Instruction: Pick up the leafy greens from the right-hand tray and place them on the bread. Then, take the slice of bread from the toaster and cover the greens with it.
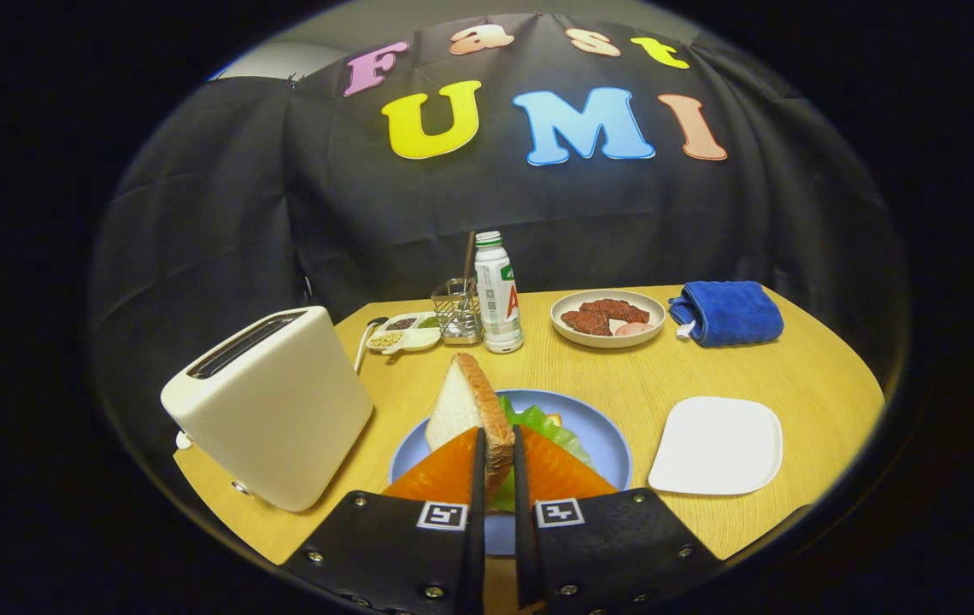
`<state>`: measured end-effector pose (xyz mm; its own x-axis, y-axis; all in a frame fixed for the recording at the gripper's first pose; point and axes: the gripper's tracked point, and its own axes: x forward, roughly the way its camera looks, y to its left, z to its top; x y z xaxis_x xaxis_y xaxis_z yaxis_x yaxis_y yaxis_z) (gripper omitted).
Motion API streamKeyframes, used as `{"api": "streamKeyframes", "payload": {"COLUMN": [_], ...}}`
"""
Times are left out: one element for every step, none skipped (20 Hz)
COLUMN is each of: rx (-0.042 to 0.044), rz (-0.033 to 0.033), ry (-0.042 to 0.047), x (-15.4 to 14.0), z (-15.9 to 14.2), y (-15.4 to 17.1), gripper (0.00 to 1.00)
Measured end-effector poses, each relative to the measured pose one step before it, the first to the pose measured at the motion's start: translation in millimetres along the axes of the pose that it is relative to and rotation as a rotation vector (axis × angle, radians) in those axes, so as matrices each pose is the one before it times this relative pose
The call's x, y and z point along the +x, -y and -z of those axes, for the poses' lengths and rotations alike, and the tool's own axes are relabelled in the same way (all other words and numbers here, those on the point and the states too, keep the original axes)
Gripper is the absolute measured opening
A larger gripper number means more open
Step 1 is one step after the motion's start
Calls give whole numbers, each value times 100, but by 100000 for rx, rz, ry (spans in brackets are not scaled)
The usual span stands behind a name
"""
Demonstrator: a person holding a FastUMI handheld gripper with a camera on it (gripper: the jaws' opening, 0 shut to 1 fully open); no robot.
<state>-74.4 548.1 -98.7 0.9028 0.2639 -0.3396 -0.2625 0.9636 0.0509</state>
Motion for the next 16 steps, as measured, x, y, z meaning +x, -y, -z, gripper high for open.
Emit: {"api": "streamKeyframes", "payload": {"rx": [-62, 230, 358, -216, -180, 511, 198, -419, -237, -106, -40, 279, 183, 64, -150, 708], "rz": [214, 176, -436, 577, 114, 144, -135, 88, 222, 590, 169, 281, 450, 1076, -152, -22], "ry": [-163, -25, -272, 271, 418, 203, -24, 162, 141, 139, -247, -115, -562, 7, -409, -337], "x": [18, 45, -4, 137, -42, 41, 41, 21, 36, 29, 109, 35, 114, -7, -2, 90], "z": [67, -3, 143, 39, -41, 10, 197, 40, 91, 77, 215, 123, 214, 99, 126, 126], "y": [223, 116, 50, 151, 160, 126, 35, 160, 241, 249, 182, 188, 320, 323, 215, 91], "gripper": [15, 15, 15, 15, 18, 18, 18, 18, 18, 18, 21, 21, 21, 21, 27, 28]}}
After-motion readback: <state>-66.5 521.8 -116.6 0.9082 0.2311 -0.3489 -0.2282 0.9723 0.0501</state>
